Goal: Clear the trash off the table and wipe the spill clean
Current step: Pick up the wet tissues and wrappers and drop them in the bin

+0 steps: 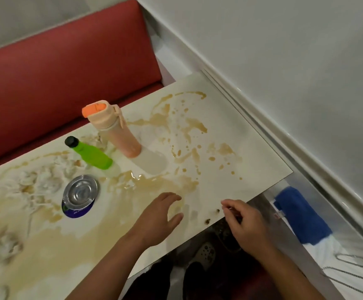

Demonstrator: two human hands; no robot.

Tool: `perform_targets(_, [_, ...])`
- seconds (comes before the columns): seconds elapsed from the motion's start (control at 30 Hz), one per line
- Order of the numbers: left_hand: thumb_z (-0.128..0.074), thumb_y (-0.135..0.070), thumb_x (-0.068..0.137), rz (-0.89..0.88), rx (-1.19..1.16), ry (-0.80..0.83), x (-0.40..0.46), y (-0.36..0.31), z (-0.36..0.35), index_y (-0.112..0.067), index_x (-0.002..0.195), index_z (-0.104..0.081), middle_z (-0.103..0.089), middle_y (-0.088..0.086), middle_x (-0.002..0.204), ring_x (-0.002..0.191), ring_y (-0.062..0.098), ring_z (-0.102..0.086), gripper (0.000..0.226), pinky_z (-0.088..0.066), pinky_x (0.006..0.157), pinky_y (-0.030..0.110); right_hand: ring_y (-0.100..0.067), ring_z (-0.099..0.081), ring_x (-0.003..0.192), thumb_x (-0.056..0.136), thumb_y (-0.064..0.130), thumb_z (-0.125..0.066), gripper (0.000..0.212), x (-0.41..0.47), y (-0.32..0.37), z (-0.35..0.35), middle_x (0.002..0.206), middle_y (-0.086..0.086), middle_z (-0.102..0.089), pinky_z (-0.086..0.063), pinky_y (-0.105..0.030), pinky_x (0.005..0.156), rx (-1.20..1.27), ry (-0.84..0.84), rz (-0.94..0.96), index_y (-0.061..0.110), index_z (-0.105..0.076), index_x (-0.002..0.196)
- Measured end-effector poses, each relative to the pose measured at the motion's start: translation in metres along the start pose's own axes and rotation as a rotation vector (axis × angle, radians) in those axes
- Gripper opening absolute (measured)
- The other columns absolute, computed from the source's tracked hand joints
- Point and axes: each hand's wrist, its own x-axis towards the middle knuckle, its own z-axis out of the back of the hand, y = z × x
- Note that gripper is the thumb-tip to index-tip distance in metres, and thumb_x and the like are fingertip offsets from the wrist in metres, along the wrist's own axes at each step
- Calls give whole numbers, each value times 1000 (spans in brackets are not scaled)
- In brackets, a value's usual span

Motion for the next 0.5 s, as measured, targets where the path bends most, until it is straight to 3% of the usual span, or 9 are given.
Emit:
perform_targets(0.13, [-59, -48, 98, 64, -56, -49, -29, 29, 20, -38, 140, -50, -47, -24, 139, 122, -6, -47, 45, -33, 99, 11, 7, -61, 103, 101, 24, -62, 19, 12, 39, -16, 105, 23, -69, -47, -6, 80, -44, 79, 30, 37, -68, 114])
perform_targets(0.37, [-61, -49, 96, 150, -182, -119, -67, 85, 52, -44, 137, -50, -47, -36, 127, 112, -12, -51, 43, -44, 97, 15, 5, -63, 101, 101, 27, -62, 19, 24, 90, -68, 106, 34, -66, -48, -9, 85, -65, 167, 70, 42, -68, 113])
perform_targets(0.5, [-64, -46, 95, 182, -228, -191, -86, 122, 74, -41, 137, -54, -52, -33, 125, 109, -13, -52, 43, -45, 94, 13, 3, -64, 101, 101, 28, -62, 21, 25, 119, -104, 106, 33, -66, -49, -11, 85, -90, 241, 108, 45, -66, 111])
